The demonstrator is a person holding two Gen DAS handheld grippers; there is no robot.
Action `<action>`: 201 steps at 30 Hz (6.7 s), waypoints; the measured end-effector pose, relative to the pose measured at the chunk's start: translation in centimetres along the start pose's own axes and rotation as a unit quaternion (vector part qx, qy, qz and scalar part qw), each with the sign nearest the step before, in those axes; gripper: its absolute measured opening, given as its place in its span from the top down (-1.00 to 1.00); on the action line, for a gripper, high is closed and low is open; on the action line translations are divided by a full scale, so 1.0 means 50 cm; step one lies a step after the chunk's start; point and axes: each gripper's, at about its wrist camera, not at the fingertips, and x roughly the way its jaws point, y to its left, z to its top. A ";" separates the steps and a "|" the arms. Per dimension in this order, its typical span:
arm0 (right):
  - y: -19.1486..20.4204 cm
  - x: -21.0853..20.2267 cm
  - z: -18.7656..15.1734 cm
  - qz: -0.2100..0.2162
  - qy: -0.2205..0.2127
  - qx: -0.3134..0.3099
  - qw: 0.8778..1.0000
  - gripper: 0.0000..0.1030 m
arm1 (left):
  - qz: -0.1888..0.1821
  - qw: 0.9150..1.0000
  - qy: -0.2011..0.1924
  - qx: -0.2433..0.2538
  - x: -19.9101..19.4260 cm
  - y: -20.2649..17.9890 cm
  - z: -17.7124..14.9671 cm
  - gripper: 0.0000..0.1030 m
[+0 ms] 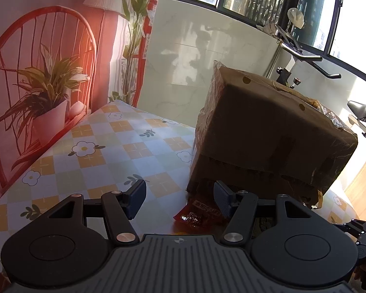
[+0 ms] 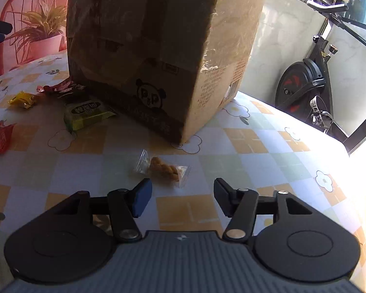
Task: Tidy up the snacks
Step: 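Return both tools to the snacks and grasp the small clear packet with the right tool, then grasp the red snack packet beside the box with the left tool, then carry the red packet and clear packet over the box and open the right tool, then lower the red packet into the box and open the left tool while the right tool returns to the snacks, then grasp the red wrapper with the right tool while the left tool moves to the yellow wrapper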
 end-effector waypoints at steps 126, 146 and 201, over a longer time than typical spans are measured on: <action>-0.026 -0.149 0.405 -0.011 -0.199 0.148 0.969 0.05 | -0.164 0.979 -0.048 0.115 0.087 -0.191 0.340 -0.23; 0.113 -0.203 0.280 0.038 -0.182 0.169 0.968 -0.03 | -0.098 0.989 -0.003 0.112 -0.075 0.049 0.192 -0.25; 0.222 -0.011 0.143 0.145 -0.010 0.187 0.972 -0.04 | -0.137 0.966 -0.002 0.220 0.124 -0.152 0.242 -0.56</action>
